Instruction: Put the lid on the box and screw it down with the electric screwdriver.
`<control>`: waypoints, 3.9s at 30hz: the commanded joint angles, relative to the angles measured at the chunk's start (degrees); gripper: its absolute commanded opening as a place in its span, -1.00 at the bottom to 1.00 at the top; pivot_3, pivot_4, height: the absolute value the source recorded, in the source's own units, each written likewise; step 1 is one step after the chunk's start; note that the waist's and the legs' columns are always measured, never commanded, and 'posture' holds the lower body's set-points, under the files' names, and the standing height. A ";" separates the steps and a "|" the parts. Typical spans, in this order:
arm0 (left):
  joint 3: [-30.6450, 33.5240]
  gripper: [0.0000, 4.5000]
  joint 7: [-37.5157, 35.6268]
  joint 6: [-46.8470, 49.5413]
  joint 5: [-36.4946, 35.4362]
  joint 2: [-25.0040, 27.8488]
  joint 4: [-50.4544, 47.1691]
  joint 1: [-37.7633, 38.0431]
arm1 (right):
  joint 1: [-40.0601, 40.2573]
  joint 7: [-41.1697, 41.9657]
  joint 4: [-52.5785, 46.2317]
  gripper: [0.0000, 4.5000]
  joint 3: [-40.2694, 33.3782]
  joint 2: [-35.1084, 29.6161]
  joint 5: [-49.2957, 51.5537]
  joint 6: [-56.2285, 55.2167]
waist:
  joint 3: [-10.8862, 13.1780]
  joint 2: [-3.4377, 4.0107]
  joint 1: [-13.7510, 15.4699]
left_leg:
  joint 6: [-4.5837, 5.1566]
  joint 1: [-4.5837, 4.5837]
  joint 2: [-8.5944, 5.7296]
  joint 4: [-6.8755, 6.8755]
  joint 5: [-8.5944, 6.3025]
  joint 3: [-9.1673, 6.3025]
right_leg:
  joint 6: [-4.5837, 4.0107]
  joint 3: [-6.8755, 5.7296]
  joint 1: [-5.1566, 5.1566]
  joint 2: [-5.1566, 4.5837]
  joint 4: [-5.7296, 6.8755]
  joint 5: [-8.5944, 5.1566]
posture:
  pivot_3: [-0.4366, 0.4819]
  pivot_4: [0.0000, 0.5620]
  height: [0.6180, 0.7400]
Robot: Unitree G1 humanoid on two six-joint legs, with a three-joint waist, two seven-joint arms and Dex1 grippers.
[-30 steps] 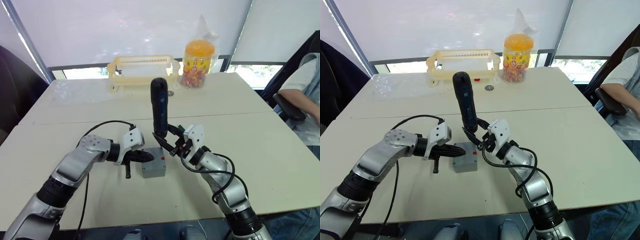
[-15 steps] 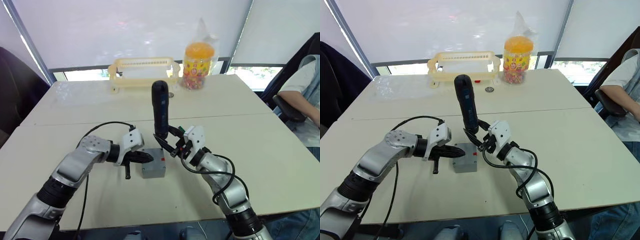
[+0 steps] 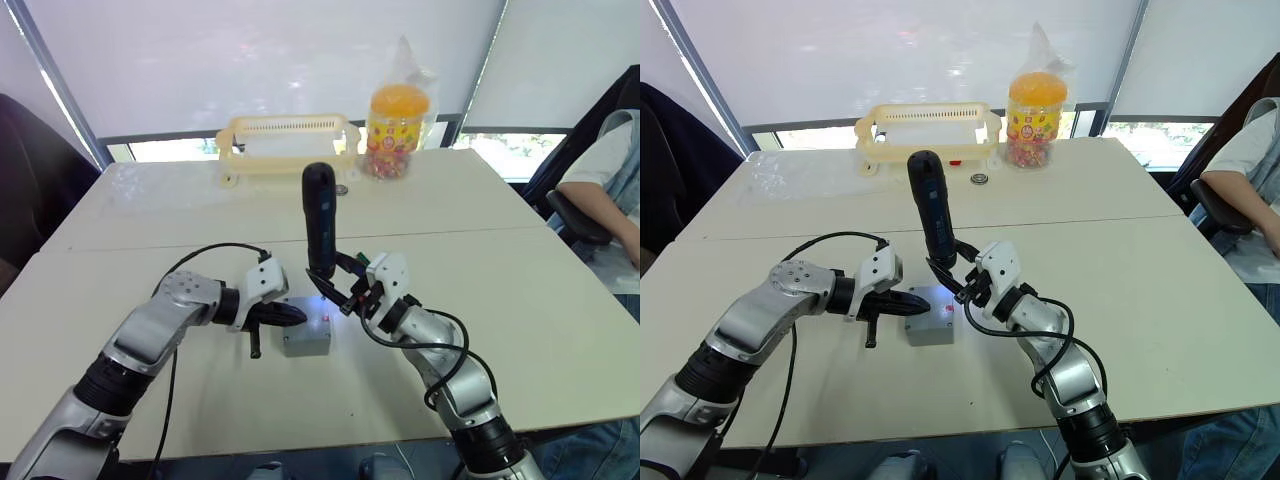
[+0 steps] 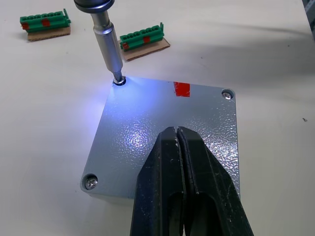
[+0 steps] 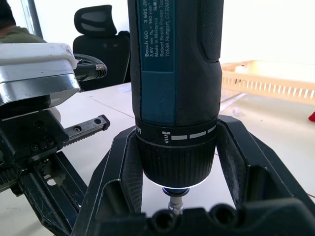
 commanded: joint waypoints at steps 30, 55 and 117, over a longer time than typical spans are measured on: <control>-1.95 -1.00 -0.61 0.72 1.54 0.69 0.76 1.71 | -2.39 -4.28 -11.33 -0.22 -6.71 0.46 7.42 13.46 | 0.16 0.03 0.21 | -0.01 -0.22 -0.04 -0.07 -0.01 -0.09 | -0.04 -0.07 -0.16 -0.12 -0.08 -0.09 | -0.05 -0.47 1.00; 9.82 -1.00 -2.21 7.45 -8.27 4.16 -6.59 1.48 | -28.49 -20.39 -6.83 -0.22 -39.33 -19.88 55.48 74.47 | 1.58 0.22 0.01 | -0.04 -1.36 -0.11 -0.13 0.05 -0.05 | -0.21 -0.16 -1.33 -0.23 0.02 0.15 | -0.05 -0.47 1.00; 39.36 -1.00 12.45 14.58 -23.37 6.76 -15.38 39.46 | 27.13 21.59 -8.10 0.99 -38.61 -40.83 32.72 23.25 | 1.94 -0.03 0.77 | 0.55 -1.68 -0.11 0.85 -0.34 0.23 | -0.05 -0.06 -1.19 -0.27 -0.05 0.21 | -0.05 -0.47 1.00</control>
